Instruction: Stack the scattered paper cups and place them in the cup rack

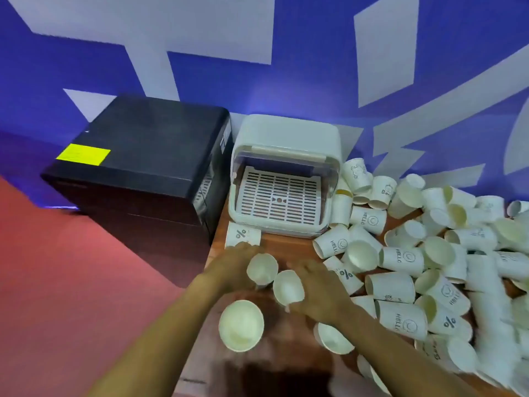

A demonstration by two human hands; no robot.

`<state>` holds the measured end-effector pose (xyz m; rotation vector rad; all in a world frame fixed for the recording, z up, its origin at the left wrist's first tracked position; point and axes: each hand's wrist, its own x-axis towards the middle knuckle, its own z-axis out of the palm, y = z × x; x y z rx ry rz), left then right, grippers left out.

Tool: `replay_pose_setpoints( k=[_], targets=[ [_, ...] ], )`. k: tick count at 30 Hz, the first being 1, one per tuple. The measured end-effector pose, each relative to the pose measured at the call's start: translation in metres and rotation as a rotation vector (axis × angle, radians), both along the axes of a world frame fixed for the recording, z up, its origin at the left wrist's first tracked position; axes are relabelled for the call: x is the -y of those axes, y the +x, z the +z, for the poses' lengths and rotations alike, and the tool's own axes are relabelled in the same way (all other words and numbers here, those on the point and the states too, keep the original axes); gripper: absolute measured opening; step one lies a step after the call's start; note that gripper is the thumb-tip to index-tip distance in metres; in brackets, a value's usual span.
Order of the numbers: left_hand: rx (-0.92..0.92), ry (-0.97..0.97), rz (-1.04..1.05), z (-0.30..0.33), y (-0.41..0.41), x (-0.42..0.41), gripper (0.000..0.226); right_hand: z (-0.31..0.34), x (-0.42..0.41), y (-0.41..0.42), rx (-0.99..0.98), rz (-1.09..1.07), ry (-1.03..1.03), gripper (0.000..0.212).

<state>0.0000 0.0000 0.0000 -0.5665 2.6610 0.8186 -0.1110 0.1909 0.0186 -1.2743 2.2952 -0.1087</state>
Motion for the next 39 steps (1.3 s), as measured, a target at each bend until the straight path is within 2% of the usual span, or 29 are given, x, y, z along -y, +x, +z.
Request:
replay_pose_setpoints(
  k=[3, 8, 15, 21, 27, 33, 39],
  targets=[
    [0.016, -0.052, -0.082, -0.005, -0.005, -0.004, 0.081, -0.005, 0.004, 0.004, -0.059, 0.045, 0.070, 0.096],
    [0.035, -0.118, -0.156, -0.011, -0.012, -0.006, 0.077, -0.016, 0.006, 0.009, -0.113, 0.013, 0.099, 0.092],
    [0.021, -0.085, -0.123, -0.006, -0.017, -0.005, 0.067, -0.014, 0.009, 0.009, -0.070, -0.086, 0.060, 0.081],
    [-0.001, -0.062, -0.092, 0.019, -0.015, 0.005, 0.076, 0.000, 0.003, -0.006, 0.047, -0.194, -0.071, 0.079],
    [-0.125, -0.064, 0.021, 0.057, -0.028, 0.032, 0.074, 0.031, 0.015, -0.042, 0.141, -0.301, -0.217, 0.078],
    [-0.219, -0.081, 0.179, 0.076, -0.061, 0.056, 0.084, 0.051, 0.056, -0.074, 0.038, -0.321, -0.303, 0.080],
    [-0.189, -0.201, 0.238, 0.069, -0.089, 0.076, 0.074, 0.047, 0.108, -0.093, -0.014, -0.319, -0.371, 0.084]
  ],
)
